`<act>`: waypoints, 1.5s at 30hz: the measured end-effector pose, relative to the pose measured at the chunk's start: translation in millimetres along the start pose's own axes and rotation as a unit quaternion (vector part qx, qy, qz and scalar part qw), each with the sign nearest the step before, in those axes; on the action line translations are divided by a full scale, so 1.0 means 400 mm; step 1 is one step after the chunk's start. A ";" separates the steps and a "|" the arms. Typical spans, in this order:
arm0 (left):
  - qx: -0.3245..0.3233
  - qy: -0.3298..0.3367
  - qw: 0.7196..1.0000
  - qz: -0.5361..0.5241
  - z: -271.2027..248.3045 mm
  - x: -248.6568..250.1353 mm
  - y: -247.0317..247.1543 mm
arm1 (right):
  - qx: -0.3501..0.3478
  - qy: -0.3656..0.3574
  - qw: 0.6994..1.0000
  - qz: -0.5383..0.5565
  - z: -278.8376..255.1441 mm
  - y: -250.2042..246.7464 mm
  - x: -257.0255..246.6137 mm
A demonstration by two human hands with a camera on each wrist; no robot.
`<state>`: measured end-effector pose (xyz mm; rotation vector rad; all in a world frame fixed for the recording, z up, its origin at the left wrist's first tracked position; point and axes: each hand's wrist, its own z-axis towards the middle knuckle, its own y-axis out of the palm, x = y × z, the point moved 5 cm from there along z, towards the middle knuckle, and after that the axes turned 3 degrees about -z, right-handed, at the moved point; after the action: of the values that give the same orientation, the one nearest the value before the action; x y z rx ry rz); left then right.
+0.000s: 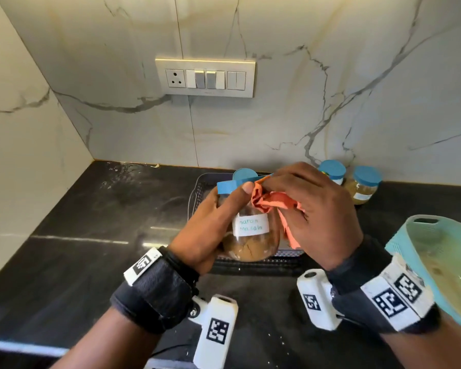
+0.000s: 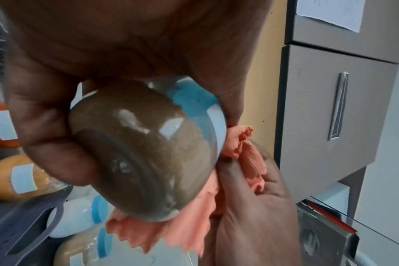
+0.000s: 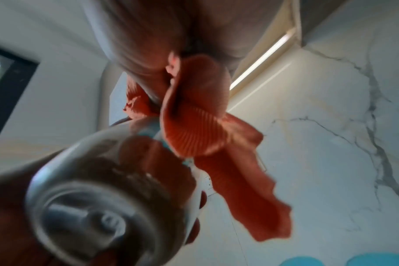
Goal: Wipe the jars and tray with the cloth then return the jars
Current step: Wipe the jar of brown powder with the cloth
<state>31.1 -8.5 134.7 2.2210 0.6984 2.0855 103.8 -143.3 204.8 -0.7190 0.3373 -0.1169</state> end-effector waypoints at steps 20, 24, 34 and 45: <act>-0.007 0.015 0.999 -0.040 0.000 0.014 -0.007 | -0.012 0.018 0.998 0.063 -0.109 0.004 -0.040; 0.017 0.038 0.999 -0.031 0.002 -0.006 -0.013 | -0.021 0.010 0.999 0.026 -0.135 0.018 -0.043; 0.038 0.072 0.996 0.027 0.005 -0.010 0.009 | 0.012 0.034 0.999 0.040 -0.064 -0.023 0.022; 0.043 0.083 0.995 0.030 -0.006 0.000 0.002 | 0.002 0.030 0.994 0.105 -0.038 -0.020 0.034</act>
<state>29.3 -10.0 135.4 2.1535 0.7526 2.3336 111.5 -161.7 195.9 -0.6732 0.4679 0.0612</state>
